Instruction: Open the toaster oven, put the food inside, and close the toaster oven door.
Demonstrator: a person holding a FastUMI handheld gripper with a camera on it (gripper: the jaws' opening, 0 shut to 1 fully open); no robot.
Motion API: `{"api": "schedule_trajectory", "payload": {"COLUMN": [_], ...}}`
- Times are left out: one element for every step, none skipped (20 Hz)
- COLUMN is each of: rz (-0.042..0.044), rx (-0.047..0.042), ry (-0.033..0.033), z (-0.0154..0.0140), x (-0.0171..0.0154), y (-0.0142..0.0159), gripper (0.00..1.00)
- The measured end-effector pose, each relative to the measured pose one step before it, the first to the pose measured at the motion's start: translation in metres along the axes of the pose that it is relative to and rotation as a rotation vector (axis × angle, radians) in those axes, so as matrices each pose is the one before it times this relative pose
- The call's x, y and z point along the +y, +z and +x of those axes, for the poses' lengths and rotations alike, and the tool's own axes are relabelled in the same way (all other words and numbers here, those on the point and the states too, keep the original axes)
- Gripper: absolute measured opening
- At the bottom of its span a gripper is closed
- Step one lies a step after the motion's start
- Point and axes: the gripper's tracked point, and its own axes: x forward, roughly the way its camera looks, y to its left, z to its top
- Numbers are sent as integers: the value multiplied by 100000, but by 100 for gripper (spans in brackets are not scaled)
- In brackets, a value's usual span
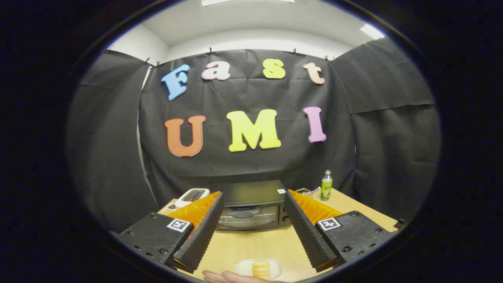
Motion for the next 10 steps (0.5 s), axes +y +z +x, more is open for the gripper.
{"api": "schedule_trajectory", "payload": {"rz": [-797, -400, -67, -361, -600, -375, -325, -51, -52, -239], "rx": [-40, 207, 806, 384, 176, 526, 1129, 1326, 561, 413], "ry": [34, 1253, 1489, 563, 94, -96, -118, -279, -44, -720], "z": [109, 156, 266, 236, 287, 396, 494, 449, 494, 477], "x": [113, 385, 548, 133, 137, 171, 120, -23, 64, -43], "y": [-71, -357, -271, -351, -175, -351, -368, -602, -227, -242], "gripper": [100, 100, 100, 100, 100, 100, 100, 100, 100, 100]}}
